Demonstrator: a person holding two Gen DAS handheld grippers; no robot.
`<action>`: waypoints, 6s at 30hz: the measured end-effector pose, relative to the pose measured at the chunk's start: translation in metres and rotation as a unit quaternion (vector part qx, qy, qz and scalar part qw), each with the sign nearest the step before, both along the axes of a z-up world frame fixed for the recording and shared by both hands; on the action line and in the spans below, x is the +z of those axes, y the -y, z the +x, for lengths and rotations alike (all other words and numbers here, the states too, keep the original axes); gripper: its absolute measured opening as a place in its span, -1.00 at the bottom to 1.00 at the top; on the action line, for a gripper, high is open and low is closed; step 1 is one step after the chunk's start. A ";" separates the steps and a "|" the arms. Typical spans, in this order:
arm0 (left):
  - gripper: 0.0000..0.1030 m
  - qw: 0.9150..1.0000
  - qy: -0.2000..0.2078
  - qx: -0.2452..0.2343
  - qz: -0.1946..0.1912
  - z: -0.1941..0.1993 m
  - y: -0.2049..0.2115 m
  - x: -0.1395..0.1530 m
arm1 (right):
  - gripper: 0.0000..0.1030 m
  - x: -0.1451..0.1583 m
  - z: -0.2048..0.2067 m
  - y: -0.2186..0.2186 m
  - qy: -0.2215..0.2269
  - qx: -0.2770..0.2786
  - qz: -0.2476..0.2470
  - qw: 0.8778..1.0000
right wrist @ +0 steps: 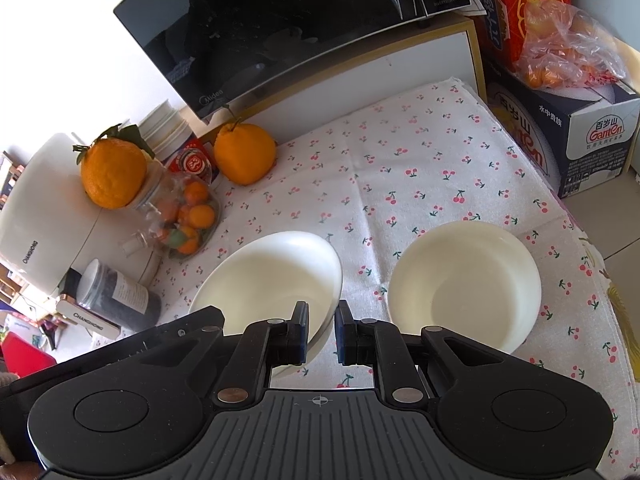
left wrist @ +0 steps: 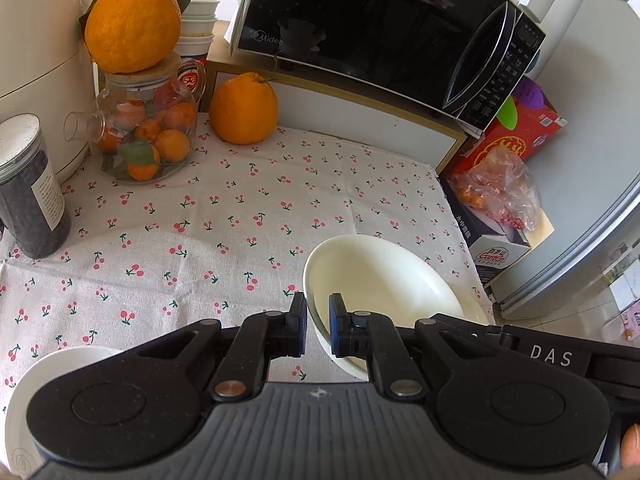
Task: Organize plates and bowls
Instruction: 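Lift the larger white bowl with both grippers, then carry the larger white bowl across the cloth with both grippers, then lower the larger white bowl onto the cloth and open both grippers, then move both open grippers to the smaller white bowl, then close both grippers on the rim of the smaller white bowl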
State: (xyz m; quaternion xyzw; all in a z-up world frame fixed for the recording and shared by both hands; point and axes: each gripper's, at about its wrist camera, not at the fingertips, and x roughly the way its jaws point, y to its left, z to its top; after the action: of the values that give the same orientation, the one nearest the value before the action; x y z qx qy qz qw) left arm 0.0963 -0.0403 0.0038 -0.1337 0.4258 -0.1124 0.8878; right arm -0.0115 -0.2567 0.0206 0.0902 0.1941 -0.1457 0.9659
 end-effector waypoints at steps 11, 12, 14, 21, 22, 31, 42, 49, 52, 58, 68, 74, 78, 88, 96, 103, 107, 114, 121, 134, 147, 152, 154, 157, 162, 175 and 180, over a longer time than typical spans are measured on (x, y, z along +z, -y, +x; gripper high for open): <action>-0.81 1.000 0.007 -0.006 -0.006 -0.012 0.003 0.005 | -0.73 0.003 -0.011 -0.006 0.006 0.002 -0.027 1.000; -0.81 1.000 0.008 -0.006 -0.005 -0.013 0.003 0.005 | -0.73 0.003 -0.012 -0.007 0.007 0.002 -0.030 1.000; -0.81 1.000 0.011 -0.007 -0.005 -0.014 0.004 0.006 | -0.73 0.003 -0.013 -0.008 0.008 0.002 -0.036 0.999; -0.81 1.000 0.022 -0.013 -0.012 -0.022 0.004 0.012 | -0.73 0.007 -0.021 -0.011 0.015 0.006 -0.052 0.999; -0.81 1.000 0.025 -0.014 -0.011 -0.024 0.004 0.013 | -0.73 0.008 -0.023 -0.012 0.015 0.007 -0.056 0.998; -0.81 0.999 0.040 -0.027 -0.010 -0.035 0.010 0.019 | -0.73 0.008 -0.034 -0.016 0.017 0.009 -0.077 0.997; -0.79 0.998 0.039 -0.040 -0.015 -0.046 0.012 0.019 | -0.73 0.008 -0.053 -0.019 0.029 0.019 -0.093 0.995; -0.79 0.998 0.035 -0.049 -0.014 -0.053 0.017 0.018 | -0.73 0.003 -0.061 -0.015 0.023 0.017 -0.088 0.996; -0.79 0.998 0.033 -0.055 -0.013 -0.056 0.017 0.017 | -0.72 -0.001 -0.066 -0.015 0.020 0.019 -0.088 0.996; -0.79 0.997 0.028 -0.066 0.004 -0.064 0.022 0.011 | -0.72 -0.013 -0.072 -0.015 0.004 0.014 -0.094 0.995; -0.78 0.996 0.015 -0.082 0.018 -0.073 0.026 0.002 | -0.72 -0.028 -0.083 -0.011 -0.006 0.011 -0.084 0.996; -0.78 0.996 0.015 -0.086 0.027 -0.076 0.028 -0.001 | -0.71 -0.034 -0.083 -0.009 -0.016 0.007 -0.080 0.997; -0.77 0.995 0.005 -0.093 0.036 -0.078 0.031 -0.006 | -0.71 -0.039 -0.082 -0.008 -0.026 0.002 -0.081 0.996; -0.77 0.994 0.002 -0.100 0.055 -0.079 0.033 -0.011 | -0.71 -0.048 -0.078 -0.005 -0.048 -0.004 -0.071 0.996; -0.77 0.992 -0.001 -0.105 0.067 -0.078 0.033 -0.013 | -0.71 -0.052 -0.077 -0.004 -0.060 -0.002 -0.066 0.996; -0.75 0.991 -0.023 -0.110 0.078 -0.073 0.036 -0.023 | -0.67 -0.055 -0.070 -0.005 -0.073 -0.008 -0.073 0.995; -0.75 0.990 -0.026 -0.110 0.083 -0.074 0.036 -0.023 | -0.66 -0.056 -0.070 -0.006 -0.079 -0.006 -0.074 0.994; -0.71 0.990 -0.037 -0.112 0.081 -0.072 0.034 -0.024 | -0.58 -0.058 -0.067 -0.006 -0.089 -0.001 -0.066 0.994; -0.68 0.991 -0.050 -0.109 0.066 -0.071 0.031 -0.024 | -0.56 -0.055 -0.069 -0.004 -0.081 -0.010 -0.061 0.995; -0.54 0.992 -0.055 -0.098 0.048 -0.069 0.025 -0.019 | -0.50 -0.051 -0.072 -0.004 -0.066 -0.009 -0.061 0.996; -0.12 0.996 -0.038 -0.070 0.034 -0.057 0.017 -0.005 | -0.39 -0.043 -0.077 0.000 -0.046 -0.014 -0.052 0.998; -0.03 0.997 -0.032 -0.062 0.026 -0.052 0.017 -0.001 | -0.28 -0.038 -0.080 0.004 -0.033 -0.019 -0.047 0.998; -0.02 0.998 -0.030 -0.058 0.018 -0.050 0.017 0.001 | -0.28 -0.036 -0.081 0.006 -0.030 -0.022 -0.042 0.998; 0.05 0.998 -0.022 -0.055 0.015 -0.047 0.017 0.005 | -0.28 -0.032 -0.083 0.010 -0.022 -0.026 -0.035 0.999; 0.12 0.999 -0.016 -0.045 0.011 -0.042 0.016 0.009 | -0.14 -0.028 -0.087 0.016 -0.011 -0.037 -0.025 0.999; 0.28 0.999 -0.009 -0.039 -0.013 -0.022 0.019 0.015 | -0.04 -0.002 -0.096 0.053 0.026 -0.075 0.031 0.996; 0.31 0.999 -0.016 -0.039 -0.016 -0.007 0.025 0.011 | -0.04 0.003 -0.092 0.067 0.027 -0.088 0.055 0.994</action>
State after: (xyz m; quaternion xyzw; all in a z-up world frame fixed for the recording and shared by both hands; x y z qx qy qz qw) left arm 0.0891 -0.0654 0.0146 -0.1328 0.4432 -0.1513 0.8735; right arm -0.1038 -0.3237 0.0240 0.1638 0.1671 -0.2164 0.9479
